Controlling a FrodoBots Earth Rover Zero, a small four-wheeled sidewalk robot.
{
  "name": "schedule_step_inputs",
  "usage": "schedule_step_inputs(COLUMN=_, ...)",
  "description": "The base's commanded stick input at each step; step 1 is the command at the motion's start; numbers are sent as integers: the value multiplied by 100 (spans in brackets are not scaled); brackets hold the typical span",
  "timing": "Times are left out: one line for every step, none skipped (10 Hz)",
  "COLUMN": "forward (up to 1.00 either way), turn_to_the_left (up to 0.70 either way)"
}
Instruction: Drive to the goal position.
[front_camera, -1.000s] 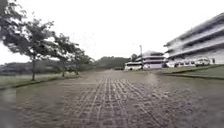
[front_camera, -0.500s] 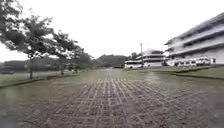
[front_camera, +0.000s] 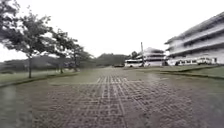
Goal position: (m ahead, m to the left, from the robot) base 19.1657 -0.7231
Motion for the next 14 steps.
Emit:
schedule_step_inputs(forward=70, turn_to_the_left=0)
schedule_step_inputs(forward=70, turn_to_the_left=0)
schedule_step_inputs(forward=70, turn_to_the_left=0)
schedule_step_inputs(forward=70, turn_to_the_left=0)
schedule_step_inputs(forward=70, turn_to_the_left=0)
schedule_step_inputs(forward=70, turn_to_the_left=0)
schedule_step_inputs(forward=70, turn_to_the_left=0)
schedule_step_inputs(forward=70, turn_to_the_left=0)
schedule_step_inputs(forward=70, turn_to_the_left=0)
schedule_step_inputs(forward=70, turn_to_the_left=0)
schedule_step_inputs(forward=70, turn_to_the_left=0)
schedule_step_inputs(forward=70, turn_to_the_left=0)
schedule_step_inputs(forward=70, turn_to_the_left=0)
schedule_step_inputs(forward=70, turn_to_the_left=0)
